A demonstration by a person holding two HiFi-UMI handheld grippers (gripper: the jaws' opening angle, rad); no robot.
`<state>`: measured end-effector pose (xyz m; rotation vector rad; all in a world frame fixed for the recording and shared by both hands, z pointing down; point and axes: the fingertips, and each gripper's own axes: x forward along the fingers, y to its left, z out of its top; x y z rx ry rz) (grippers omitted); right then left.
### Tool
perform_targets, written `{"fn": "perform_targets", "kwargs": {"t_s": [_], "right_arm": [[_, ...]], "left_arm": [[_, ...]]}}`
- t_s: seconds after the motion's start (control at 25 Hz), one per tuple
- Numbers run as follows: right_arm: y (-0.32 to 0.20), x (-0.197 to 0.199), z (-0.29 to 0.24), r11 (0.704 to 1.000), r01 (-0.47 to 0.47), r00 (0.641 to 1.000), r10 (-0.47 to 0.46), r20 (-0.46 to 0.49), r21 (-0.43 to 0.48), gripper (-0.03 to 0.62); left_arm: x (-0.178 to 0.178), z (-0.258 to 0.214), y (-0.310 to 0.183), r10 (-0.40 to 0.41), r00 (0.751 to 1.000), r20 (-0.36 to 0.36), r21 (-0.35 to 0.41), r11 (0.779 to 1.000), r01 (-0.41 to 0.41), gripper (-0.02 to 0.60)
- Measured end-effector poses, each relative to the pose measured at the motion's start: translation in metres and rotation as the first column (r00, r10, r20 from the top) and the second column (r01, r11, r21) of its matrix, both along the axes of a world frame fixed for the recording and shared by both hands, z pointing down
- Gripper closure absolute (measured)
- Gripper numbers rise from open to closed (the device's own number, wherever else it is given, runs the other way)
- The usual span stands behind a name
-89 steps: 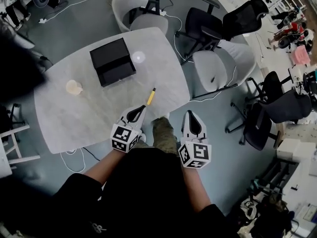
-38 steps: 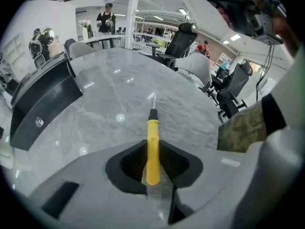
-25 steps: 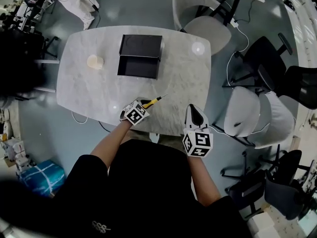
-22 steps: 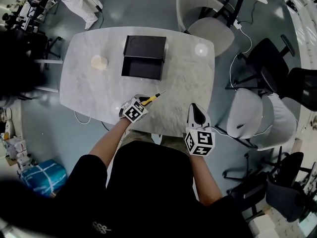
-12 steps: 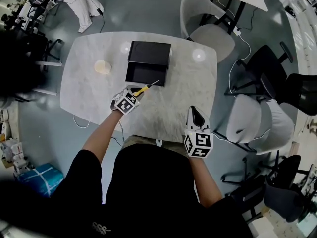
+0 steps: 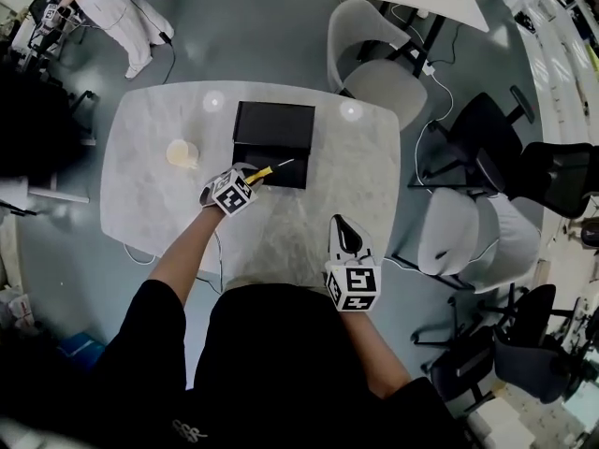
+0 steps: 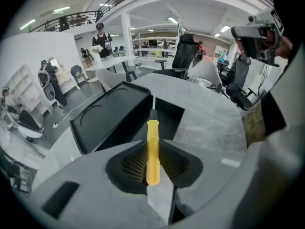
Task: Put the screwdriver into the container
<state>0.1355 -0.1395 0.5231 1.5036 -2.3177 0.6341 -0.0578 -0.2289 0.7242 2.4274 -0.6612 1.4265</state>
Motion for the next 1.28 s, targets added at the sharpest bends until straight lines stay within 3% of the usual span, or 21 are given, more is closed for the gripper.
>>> {"fn": "perform_targets", "kwargs": {"t_s": [0.36, 0.76, 1.08, 1.28], "right_arm": [[-0.014, -0.002, 0.031, 0.991, -0.102, 0.995, 0.1, -0.024, -0.088, 0.582], [-0.024, 0.013, 0.044, 0.975, -0.181, 0.983, 0.176, -0.053, -0.128, 0.582], [-0.016, 0.008, 0.051, 0.976, -0.159, 0.987, 0.152, -0.053, -0.15, 0.582], [-0.009, 0.009, 0.049, 0.976, -0.159, 0.987, 0.154, -0.042, -0.152, 0.582]], "left_arm": [[0.011, 0.042, -0.025, 0.132, 0.991, 0.005, -0.06, 0.989, -0.132, 0.497], [0.02, 0.078, -0.021, 0.182, 0.983, 0.03, -0.156, 0.972, -0.175, 0.495], [0.025, 0.091, -0.024, 0.167, 0.985, 0.03, -0.171, 0.972, -0.16, 0.497], [0.025, 0.087, -0.028, 0.175, 0.984, 0.039, -0.117, 0.979, -0.169, 0.495]]}}
